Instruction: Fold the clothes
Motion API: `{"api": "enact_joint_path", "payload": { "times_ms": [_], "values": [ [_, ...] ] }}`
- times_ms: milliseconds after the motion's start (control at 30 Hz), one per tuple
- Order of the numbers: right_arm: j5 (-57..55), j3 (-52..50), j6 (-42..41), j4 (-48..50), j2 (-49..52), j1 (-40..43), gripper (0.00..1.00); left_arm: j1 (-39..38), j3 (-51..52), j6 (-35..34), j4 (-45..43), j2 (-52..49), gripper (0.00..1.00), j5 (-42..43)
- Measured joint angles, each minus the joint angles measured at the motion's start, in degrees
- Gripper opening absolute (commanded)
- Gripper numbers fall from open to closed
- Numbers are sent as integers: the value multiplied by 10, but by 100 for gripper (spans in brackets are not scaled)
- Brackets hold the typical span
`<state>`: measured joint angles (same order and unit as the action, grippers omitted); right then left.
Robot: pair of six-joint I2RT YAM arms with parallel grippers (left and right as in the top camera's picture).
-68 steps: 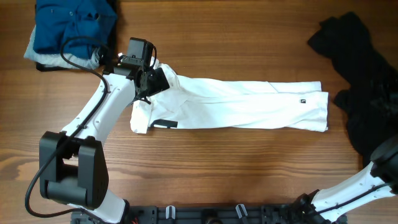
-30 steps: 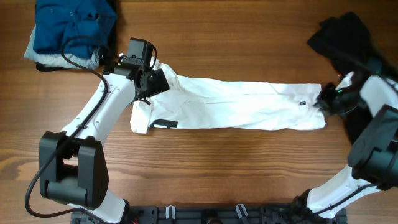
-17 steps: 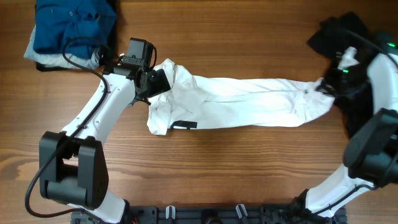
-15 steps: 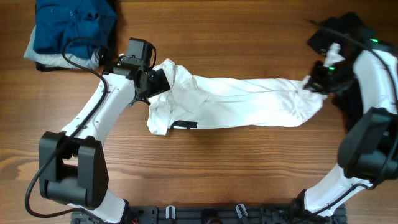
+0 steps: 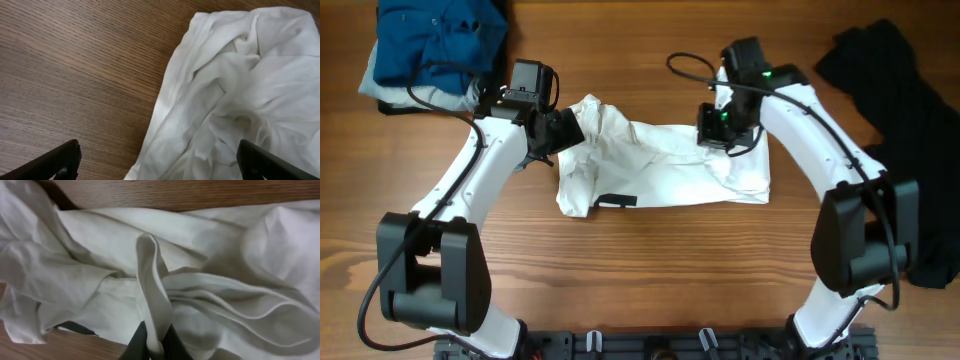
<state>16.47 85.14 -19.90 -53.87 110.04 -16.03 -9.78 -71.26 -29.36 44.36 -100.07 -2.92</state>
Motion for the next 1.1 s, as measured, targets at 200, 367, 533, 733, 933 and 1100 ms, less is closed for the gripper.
{"api": "enact_joint_path", "payload": {
  "times_ms": [200, 367, 533, 733, 933, 1100],
  "values": [
    [22, 1, 1, 10, 0, -25, 91, 0, 0, 0, 2, 0, 100, 0],
    [52, 31, 44, -26, -7, -2, 99, 0, 0, 22, 6, 0, 100, 20],
    [26, 41, 65, -46, -66, 49, 100, 0, 0, 140, -17, -9, 100, 94],
    [10, 46, 83, -69, -75, 66, 100, 0, 0, 287, -40, -90, 100, 179],
    [4, 46, 87, -70, -75, 66, 99, 1, -9, 337, -73, -125, 98, 196],
    [0, 46, 87, -70, -75, 66, 100, 6, -13, 349, -72, -129, 99, 191]
  ]
}}
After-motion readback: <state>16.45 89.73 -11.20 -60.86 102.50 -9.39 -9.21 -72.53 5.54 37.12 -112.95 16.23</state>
